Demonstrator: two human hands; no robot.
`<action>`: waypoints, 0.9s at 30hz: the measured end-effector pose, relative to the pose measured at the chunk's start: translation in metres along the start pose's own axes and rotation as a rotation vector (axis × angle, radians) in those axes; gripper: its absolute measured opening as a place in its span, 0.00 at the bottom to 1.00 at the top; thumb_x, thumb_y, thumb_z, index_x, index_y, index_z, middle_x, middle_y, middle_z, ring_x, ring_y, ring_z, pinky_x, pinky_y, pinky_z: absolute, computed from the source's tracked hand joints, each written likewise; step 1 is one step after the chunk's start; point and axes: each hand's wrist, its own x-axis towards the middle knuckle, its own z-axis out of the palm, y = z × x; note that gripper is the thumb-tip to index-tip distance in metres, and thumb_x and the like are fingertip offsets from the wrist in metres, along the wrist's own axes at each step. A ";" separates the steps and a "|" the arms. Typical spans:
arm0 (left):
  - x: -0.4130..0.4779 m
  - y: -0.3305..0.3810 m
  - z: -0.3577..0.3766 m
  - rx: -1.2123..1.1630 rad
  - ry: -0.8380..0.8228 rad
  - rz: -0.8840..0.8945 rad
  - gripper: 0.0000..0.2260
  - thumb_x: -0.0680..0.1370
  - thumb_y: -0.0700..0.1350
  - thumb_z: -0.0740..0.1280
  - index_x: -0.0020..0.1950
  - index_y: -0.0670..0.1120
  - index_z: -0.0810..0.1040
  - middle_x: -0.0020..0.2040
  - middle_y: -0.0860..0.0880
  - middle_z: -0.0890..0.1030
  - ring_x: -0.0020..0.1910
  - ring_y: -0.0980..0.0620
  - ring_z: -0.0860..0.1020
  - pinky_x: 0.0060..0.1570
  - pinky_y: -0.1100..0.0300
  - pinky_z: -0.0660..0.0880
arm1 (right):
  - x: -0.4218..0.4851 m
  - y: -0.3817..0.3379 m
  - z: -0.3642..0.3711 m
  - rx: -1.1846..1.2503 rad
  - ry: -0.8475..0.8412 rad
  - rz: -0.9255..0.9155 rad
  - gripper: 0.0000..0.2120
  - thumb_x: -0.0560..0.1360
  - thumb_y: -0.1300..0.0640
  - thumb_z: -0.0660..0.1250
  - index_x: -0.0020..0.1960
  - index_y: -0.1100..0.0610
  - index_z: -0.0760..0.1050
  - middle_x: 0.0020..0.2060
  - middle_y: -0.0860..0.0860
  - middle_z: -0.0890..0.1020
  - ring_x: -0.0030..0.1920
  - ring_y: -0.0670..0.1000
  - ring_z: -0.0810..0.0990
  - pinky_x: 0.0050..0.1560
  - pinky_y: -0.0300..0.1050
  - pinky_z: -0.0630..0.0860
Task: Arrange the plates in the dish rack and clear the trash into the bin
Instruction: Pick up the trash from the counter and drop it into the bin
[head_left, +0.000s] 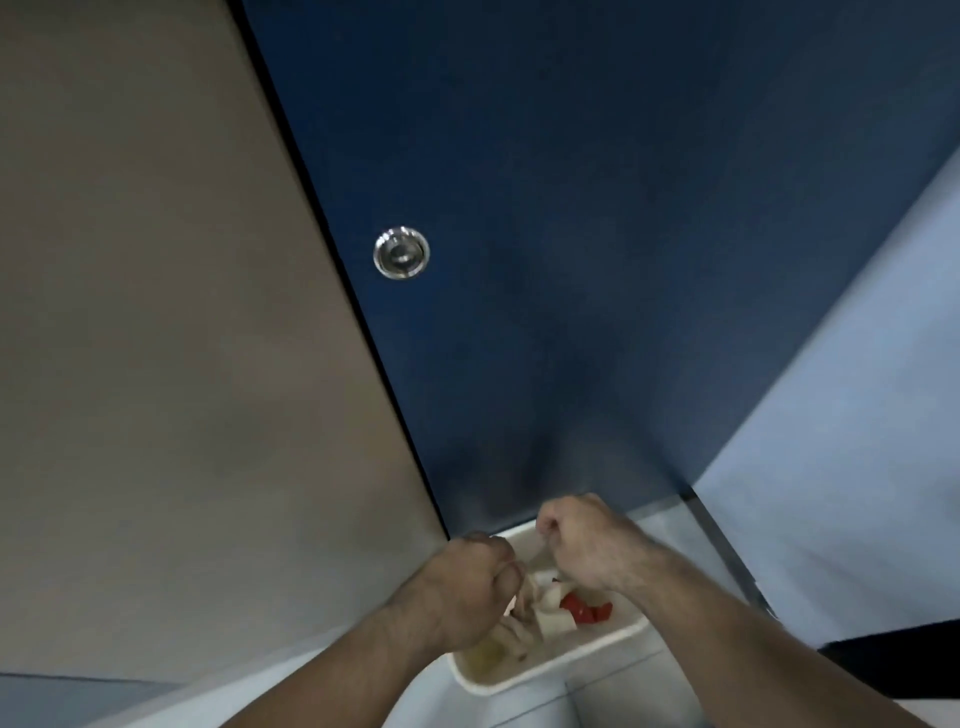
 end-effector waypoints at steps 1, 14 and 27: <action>-0.012 0.011 -0.016 -0.011 0.016 0.003 0.13 0.80 0.51 0.56 0.52 0.48 0.77 0.52 0.50 0.78 0.50 0.52 0.77 0.53 0.57 0.74 | -0.012 -0.007 -0.014 0.009 -0.001 0.011 0.11 0.74 0.62 0.61 0.43 0.48 0.77 0.43 0.45 0.81 0.43 0.49 0.81 0.46 0.49 0.81; -0.160 0.150 -0.233 -0.010 0.074 0.090 0.12 0.78 0.54 0.54 0.49 0.52 0.75 0.48 0.54 0.77 0.46 0.52 0.77 0.50 0.51 0.77 | -0.204 -0.114 -0.238 0.066 0.063 -0.017 0.09 0.79 0.53 0.59 0.56 0.45 0.75 0.51 0.46 0.80 0.48 0.49 0.79 0.50 0.47 0.78; -0.265 0.237 -0.437 0.024 0.176 0.216 0.14 0.79 0.56 0.55 0.47 0.50 0.75 0.45 0.52 0.80 0.44 0.51 0.78 0.48 0.51 0.76 | -0.320 -0.231 -0.430 -0.026 0.196 -0.162 0.06 0.80 0.48 0.61 0.55 0.45 0.74 0.51 0.44 0.79 0.49 0.46 0.78 0.52 0.41 0.76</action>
